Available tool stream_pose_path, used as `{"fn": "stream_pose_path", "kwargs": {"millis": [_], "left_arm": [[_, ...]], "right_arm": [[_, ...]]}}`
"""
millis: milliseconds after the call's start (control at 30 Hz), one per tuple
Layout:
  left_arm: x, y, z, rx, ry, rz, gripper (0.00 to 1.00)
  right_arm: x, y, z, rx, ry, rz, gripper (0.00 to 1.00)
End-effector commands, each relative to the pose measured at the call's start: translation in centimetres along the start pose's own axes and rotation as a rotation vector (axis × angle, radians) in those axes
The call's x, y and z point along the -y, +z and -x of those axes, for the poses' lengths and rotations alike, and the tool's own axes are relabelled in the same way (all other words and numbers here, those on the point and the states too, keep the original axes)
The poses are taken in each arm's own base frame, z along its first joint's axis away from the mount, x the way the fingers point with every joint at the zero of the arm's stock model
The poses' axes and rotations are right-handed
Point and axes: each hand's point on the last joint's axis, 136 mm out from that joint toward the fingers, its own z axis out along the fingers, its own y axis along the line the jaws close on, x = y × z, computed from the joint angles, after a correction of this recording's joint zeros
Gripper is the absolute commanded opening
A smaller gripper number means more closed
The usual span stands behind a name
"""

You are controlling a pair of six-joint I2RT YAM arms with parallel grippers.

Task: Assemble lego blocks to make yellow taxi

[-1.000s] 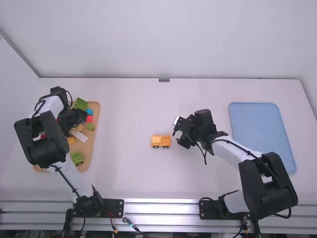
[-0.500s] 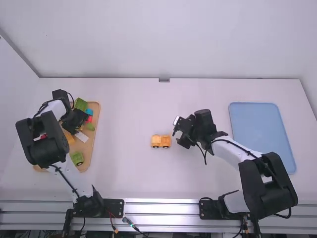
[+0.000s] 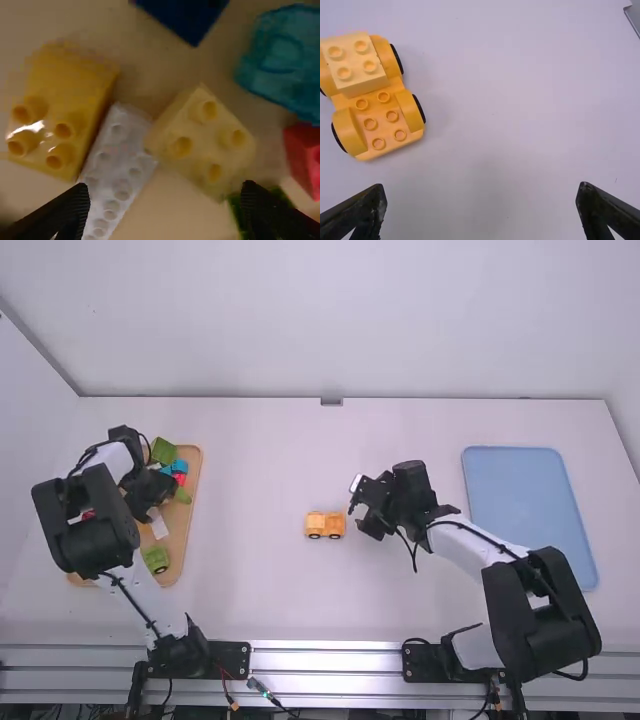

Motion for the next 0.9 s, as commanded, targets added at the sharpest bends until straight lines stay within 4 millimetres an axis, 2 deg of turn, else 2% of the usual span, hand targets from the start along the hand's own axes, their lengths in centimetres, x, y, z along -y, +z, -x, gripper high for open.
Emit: {"fn": "stream_pose_path", "kwargs": {"millis": [0,100,267,433,567,600,733,867], "left_arm": [[-1.6,0.1,0.1,0.014,-0.059,0.075,0.8],[-0.8,-0.4,0.5,0.013,-0.062,0.041,0.8],[1.1,-1.6,1.5,0.024,-0.077,-0.038,0.75],[2.2,-2.1,2.8,0.066,-0.186,-0.083,0.74],[1.9,-2.1,2.5,0.062,-0.246,-0.063,0.68],[1.5,-2.0,2.4,0.058,-0.32,-0.048,0.65],[1.4,-2.0,2.1,0.041,-0.445,-0.045,0.73],[0.7,-2.0,1.4,0.023,-0.542,-0.01,0.73]], "right_arm": [[0.3,-0.6,0.4,0.014,0.003,-0.014,0.99],[0.3,-0.6,0.4,0.014,0.003,-0.014,0.99],[0.2,-0.6,0.4,0.014,0.003,-0.013,0.99],[0.1,-0.5,0.2,0.006,0.006,-0.006,0.99],[0.0,-0.5,0.1,0.004,0.007,-0.004,0.99],[0.0,-0.5,0.1,0.004,0.006,-0.004,0.99],[0.0,-0.6,0.1,0.003,0.008,-0.005,0.99],[0.0,-0.5,0.1,0.004,0.007,-0.004,0.99]]}}
